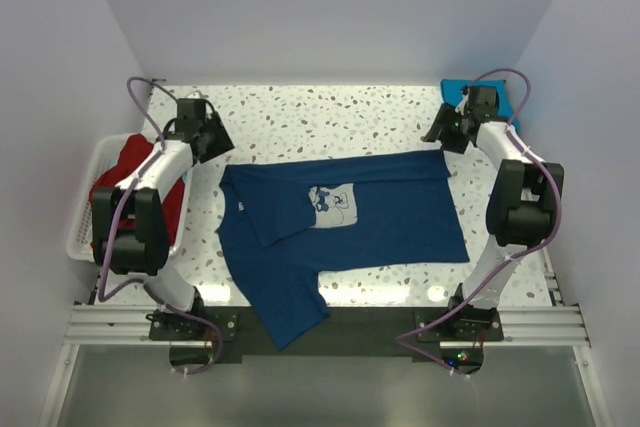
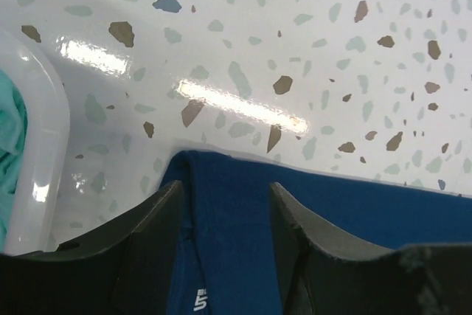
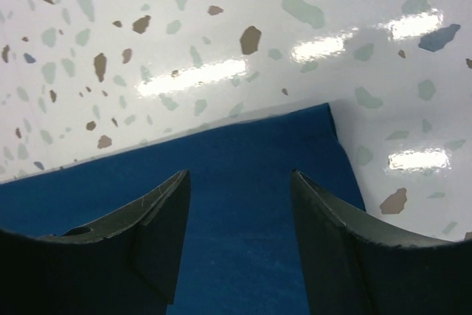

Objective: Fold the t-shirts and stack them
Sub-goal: Fold the tshirt

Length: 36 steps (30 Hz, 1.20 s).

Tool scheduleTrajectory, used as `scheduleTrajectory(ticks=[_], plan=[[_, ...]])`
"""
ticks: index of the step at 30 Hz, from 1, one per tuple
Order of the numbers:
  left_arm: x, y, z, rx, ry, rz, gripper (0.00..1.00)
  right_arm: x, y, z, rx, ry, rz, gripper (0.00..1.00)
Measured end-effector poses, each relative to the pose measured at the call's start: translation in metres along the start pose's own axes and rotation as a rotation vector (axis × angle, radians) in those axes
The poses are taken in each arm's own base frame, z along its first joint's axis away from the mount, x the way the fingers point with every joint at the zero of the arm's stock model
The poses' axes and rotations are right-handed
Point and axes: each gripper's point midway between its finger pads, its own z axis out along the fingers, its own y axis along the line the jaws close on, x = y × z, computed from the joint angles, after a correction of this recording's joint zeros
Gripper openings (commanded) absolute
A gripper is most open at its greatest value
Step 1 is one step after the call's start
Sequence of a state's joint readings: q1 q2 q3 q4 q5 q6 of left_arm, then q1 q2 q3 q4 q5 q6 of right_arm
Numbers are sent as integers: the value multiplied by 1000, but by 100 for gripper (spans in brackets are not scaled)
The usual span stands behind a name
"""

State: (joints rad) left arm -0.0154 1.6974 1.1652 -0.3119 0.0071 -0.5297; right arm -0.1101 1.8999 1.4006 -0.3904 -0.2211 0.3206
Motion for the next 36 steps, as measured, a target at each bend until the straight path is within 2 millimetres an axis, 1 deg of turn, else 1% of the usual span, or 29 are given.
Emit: scheduleTrajectory(ticks=[3, 5, 7, 9, 11, 14, 19, 22, 24, 26, 30, 33, 36], plan=[[-5, -17, -19, 5, -46, 36, 52, -2, 16, -5, -33, -16, -14, 59], [-1, -34, -28, 20, -63, 73, 49, 0, 25, -4, -51, -14, -23, 58], [9, -51, -33, 38, -65, 113, 48, 7, 35, -3, -70, 3, -33, 58], [22, -64, -34, 57, -49, 145, 44, 14, 42, -1, -82, 17, -42, 58], [37, -71, -32, 66, -23, 171, 41, 20, 47, 3, -89, 33, -47, 58], [54, -65, -20, 43, 21, 185, 41, 29, 48, 14, -91, 57, -47, 58], [80, -49, 11, -14, 105, 198, 40, 46, 36, 33, -66, 112, -33, 58], [95, -40, 25, -43, 152, 205, 39, 55, 29, 43, -49, 137, -27, 58], [102, -36, 33, -58, 170, 208, 39, 53, 27, 46, -48, 132, -26, 58], [97, -40, 36, -54, 162, 207, 39, 52, 27, 48, -48, 128, -25, 58], [85, -50, 53, -53, 143, 207, 39, 41, 29, 57, -53, 112, -26, 58], [69, -61, 68, -48, 119, 208, 42, 26, 31, 67, -60, 87, -22, 59], [48, -73, 88, -40, 90, 209, 48, 5, 34, 81, -69, 55, -19, 59]])
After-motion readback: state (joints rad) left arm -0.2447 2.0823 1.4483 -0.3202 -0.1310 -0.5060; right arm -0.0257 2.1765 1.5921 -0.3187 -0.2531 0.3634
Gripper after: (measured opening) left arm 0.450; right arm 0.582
